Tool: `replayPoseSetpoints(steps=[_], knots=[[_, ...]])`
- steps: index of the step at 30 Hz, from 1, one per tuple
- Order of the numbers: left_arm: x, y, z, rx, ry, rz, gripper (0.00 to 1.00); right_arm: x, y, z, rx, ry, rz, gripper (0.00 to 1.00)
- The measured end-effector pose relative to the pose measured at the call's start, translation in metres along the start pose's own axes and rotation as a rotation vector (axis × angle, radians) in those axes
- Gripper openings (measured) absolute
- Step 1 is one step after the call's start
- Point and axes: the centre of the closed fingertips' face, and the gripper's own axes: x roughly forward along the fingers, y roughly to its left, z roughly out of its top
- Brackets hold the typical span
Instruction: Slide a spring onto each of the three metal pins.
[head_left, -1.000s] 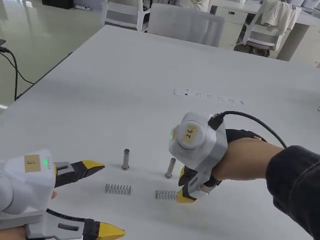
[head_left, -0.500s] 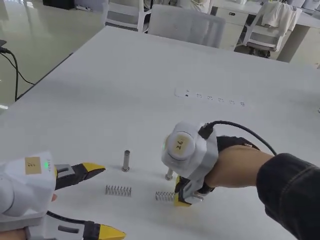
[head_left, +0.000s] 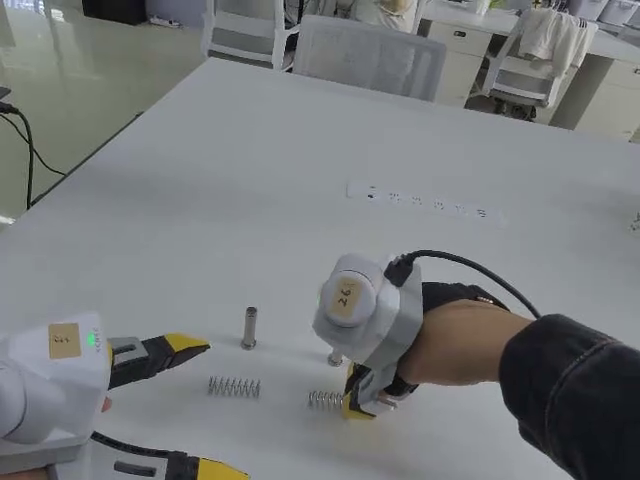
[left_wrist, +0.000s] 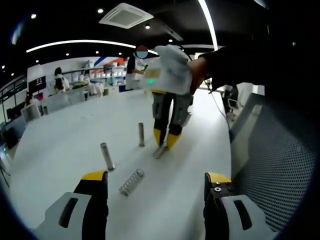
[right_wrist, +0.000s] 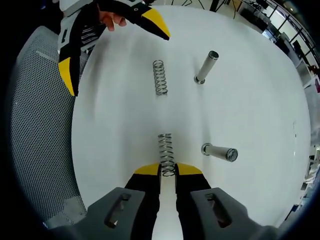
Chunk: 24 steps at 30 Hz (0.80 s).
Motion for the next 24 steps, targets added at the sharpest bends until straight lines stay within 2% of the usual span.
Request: replayPoseSetpoints(steps=[6,20,24], knots=[[0.0011,-0.0016,-0.0007,-0.001,0.001,-0.008,0.74,0.0001,0.0010,-0.0008,0.012,0.031,-0.020,0.08],[0.0041,-0.0079,0.0048,0.022,-0.007,-0.031,0.73,-0.0020,0.0006,-0.0026,0.044,-0.048,-0.042,0.07],[0.0042,-0.0092,0.0047,0.028,-0.004,-0.038,0.72,-0.0022,0.0069,-0.0058,0.046,-0.033,-0.036,0.07]])
